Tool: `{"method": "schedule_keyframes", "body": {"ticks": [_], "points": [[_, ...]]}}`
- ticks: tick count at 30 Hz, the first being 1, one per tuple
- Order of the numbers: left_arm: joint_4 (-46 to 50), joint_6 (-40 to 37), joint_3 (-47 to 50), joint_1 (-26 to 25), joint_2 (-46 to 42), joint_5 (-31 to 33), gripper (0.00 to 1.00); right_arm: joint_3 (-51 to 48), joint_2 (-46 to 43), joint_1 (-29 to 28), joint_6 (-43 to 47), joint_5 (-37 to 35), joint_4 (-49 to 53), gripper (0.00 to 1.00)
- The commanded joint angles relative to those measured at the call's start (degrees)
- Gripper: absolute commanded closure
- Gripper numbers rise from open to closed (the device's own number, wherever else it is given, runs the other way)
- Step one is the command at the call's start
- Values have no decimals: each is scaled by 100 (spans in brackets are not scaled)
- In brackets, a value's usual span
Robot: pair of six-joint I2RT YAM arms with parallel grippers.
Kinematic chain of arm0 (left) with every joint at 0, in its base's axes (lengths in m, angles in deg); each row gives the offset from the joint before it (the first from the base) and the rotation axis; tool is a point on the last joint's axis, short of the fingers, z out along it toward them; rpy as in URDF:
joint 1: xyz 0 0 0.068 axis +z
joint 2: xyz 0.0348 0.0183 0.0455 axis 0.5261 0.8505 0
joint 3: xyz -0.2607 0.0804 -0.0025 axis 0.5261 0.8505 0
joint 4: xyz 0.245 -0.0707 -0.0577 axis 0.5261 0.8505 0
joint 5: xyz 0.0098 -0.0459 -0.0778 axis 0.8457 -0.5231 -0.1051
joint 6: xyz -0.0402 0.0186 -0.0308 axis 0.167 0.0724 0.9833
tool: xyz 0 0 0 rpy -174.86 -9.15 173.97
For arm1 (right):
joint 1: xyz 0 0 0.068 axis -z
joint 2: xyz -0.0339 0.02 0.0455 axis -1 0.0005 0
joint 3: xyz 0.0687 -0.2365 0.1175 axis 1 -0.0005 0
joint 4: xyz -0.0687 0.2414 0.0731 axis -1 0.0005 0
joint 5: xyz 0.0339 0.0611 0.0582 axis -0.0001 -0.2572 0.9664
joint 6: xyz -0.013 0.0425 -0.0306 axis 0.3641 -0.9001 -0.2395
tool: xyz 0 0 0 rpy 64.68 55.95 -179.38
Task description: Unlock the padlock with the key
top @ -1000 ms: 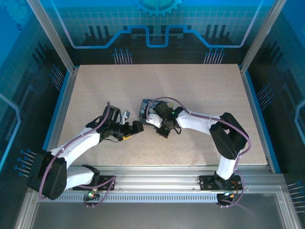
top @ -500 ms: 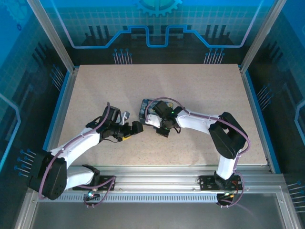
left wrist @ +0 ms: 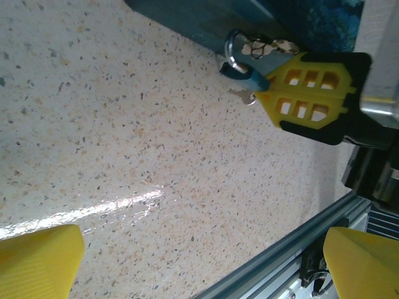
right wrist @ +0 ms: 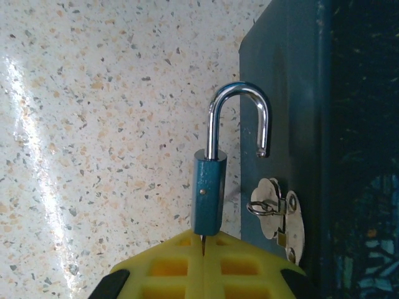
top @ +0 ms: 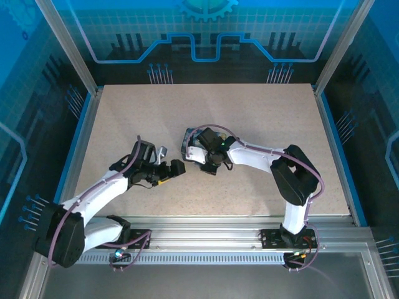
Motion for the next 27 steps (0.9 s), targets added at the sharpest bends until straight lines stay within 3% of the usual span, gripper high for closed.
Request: {"method": "schedule_keyframes", "body": {"ticks": [1, 15, 27], "points": [[264, -23, 55, 94, -277, 149, 1, -30, -443, -93, -269, 212, -79, 100], [609, -140, -491, 162, -428, 515, 1, -685, -2095, 165, -1409, 45, -269, 100], [479, -190, -977, 162, 80, 660, 1, -954, -2724, 1419, -3007, -886, 215, 100]]}}
